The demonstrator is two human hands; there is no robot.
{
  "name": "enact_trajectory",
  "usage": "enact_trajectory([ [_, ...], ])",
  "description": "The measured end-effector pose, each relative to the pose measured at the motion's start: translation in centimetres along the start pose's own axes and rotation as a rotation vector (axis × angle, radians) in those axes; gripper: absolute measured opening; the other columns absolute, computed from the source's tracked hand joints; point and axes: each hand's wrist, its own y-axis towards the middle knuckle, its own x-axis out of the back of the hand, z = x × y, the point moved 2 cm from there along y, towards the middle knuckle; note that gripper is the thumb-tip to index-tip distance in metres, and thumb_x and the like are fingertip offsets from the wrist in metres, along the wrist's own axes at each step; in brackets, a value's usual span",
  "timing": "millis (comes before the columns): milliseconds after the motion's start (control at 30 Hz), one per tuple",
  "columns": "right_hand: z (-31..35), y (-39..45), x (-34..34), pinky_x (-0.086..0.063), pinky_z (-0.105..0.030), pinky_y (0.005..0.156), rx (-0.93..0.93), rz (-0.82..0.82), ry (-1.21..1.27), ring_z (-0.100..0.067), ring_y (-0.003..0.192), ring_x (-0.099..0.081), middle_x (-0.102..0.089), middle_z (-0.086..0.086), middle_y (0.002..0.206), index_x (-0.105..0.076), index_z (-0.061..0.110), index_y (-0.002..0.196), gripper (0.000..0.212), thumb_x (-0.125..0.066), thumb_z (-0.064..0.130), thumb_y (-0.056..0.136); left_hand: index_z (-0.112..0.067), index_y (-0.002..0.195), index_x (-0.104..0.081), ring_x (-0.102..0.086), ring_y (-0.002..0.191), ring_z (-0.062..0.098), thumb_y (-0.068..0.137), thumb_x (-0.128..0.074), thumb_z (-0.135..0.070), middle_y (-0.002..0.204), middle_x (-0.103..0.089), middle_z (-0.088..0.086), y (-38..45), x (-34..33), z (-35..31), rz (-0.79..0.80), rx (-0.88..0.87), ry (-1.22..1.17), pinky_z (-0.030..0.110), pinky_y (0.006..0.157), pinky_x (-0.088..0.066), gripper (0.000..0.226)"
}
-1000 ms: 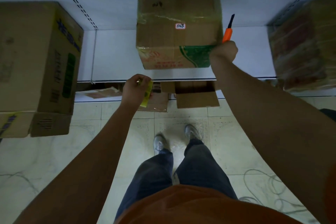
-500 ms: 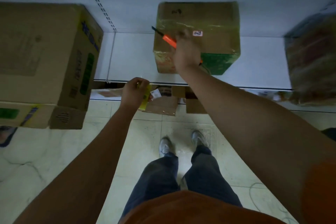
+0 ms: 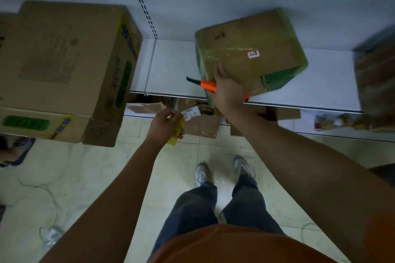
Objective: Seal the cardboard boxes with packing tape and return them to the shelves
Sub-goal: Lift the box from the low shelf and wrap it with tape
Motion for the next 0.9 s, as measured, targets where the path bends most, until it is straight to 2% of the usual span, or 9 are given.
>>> enact_trajectory([
  [100,-3.6,-3.7,-0.6,-0.052,-0.040,0.087,0.131,0.050,0.086,-0.029,0.115,-0.059,-0.010,0.008,0.166,-0.019,0.021,0.159,0.082,-0.066,0.028,0.092,-0.004,0.096,-0.065,-0.066,0.056,0.030,0.100,-0.057,-0.020,0.073,-0.069,0.024,-0.2,-0.1,0.0,0.098,-0.019,0.005,0.033,0.053,-0.055,0.019],
  [267,-9.7,-7.6,0.1,-0.050,-0.036,0.088,0.176,0.106,0.019,-0.029,0.125,-0.046,-0.011,0.025,0.159,-0.016,0.043,0.155,0.084,-0.062,0.018,0.090,-0.012,0.086,-0.067,-0.065,0.050,0.022,0.099,-0.059,-0.017,0.069,-0.068,0.017,-0.6,-0.2,-0.8,0.203,-0.060,0.065,0.027,0.047,-0.052,0.015],
  [367,-11.8,-8.1,2.1,-0.052,-0.037,0.077,0.002,0.082,-0.062,-0.028,0.117,-0.045,-0.028,0.019,0.159,-0.028,0.041,0.153,0.083,-0.057,0.002,0.087,-0.019,0.082,-0.065,-0.065,0.048,0.016,0.099,-0.059,-0.012,0.072,-0.067,0.013,-0.7,-0.4,-1.6,0.228,-0.103,0.080,0.025,0.050,-0.054,0.019],
  [433,-12.4,-7.7,3.2,-0.053,-0.042,0.082,-0.133,0.114,-0.044,-0.033,0.117,-0.049,-0.043,0.001,0.152,-0.030,0.040,0.153,0.082,-0.059,0.002,0.087,-0.020,0.085,-0.065,-0.066,0.052,0.021,0.097,-0.061,-0.013,0.079,-0.067,0.015,-0.6,-0.9,-2.3,0.254,-0.128,0.062,0.032,0.056,-0.057,0.015],
  [500,-12.5,-6.9,3.8,-0.051,-0.042,0.086,-0.237,0.121,0.011,-0.037,0.109,-0.057,-0.055,-0.015,0.128,-0.033,0.039,0.152,0.076,-0.059,0.006,0.090,-0.019,0.088,-0.066,-0.067,0.053,0.019,0.097,-0.063,-0.018,0.081,-0.069,0.012,-0.8,-1.3,-3.5,0.277,-0.158,0.095,0.032,0.054,-0.058,0.010],
  [600,-12.0,-5.9,4.5,-0.052,-0.042,0.090,-0.279,0.099,0.077,-0.037,0.107,-0.060,-0.060,-0.018,0.121,-0.039,0.032,0.150,0.058,-0.055,0.013,0.097,-0.014,0.091,-0.068,-0.067,0.053,0.020,0.097,-0.063,-0.019,0.079,-0.070,0.008,-1.1,-2.0,-5.4,0.319,-0.191,0.101,0.029,0.048,-0.055,0.010],
  [767,-8.2,-7.5,8.3,-0.050,-0.039,0.087,-0.378,-0.108,0.561,-0.032,0.097,-0.064,-0.068,-0.016,0.105,-0.065,0.010,0.120,0.030,-0.062,0.029,0.097,-0.006,0.094,-0.067,-0.064,0.048,0.022,0.099,-0.061,-0.018,0.065,-0.067,0.008,-1.4,-2.3,-7.9,0.400,-0.222,0.070,0.029,0.046,-0.052,0.014],
  [833,-5.3,-9.6,10.1,-0.052,-0.040,0.086,-0.389,0.017,0.846,-0.024,0.088,-0.064,-0.069,-0.014,0.097,-0.065,0.006,0.109,0.041,-0.065,0.044,0.093,-0.004,0.096,-0.067,-0.063,0.045,0.020,0.099,-0.061,-0.018,0.061,-0.066,0.006,-1.7,-2.6,-9.0,0.425,-0.242,0.090,0.027,0.044,-0.050,0.015],
  [900,-3.3,-11.1,11.0,-0.053,-0.032,0.079,-0.362,0.172,0.977,-0.011,0.083,-0.061,-0.066,0.001,0.090,-0.065,0.019,0.103,0.033,-0.069,0.047,0.088,-0.005,0.098,-0.067,-0.063,0.045,0.020,0.099,-0.062,-0.019,0.059,-0.066,0.005,-2.0,-3.2,-10.0,0.472,-0.265,0.124,0.027,0.044,-0.050,0.016],
])
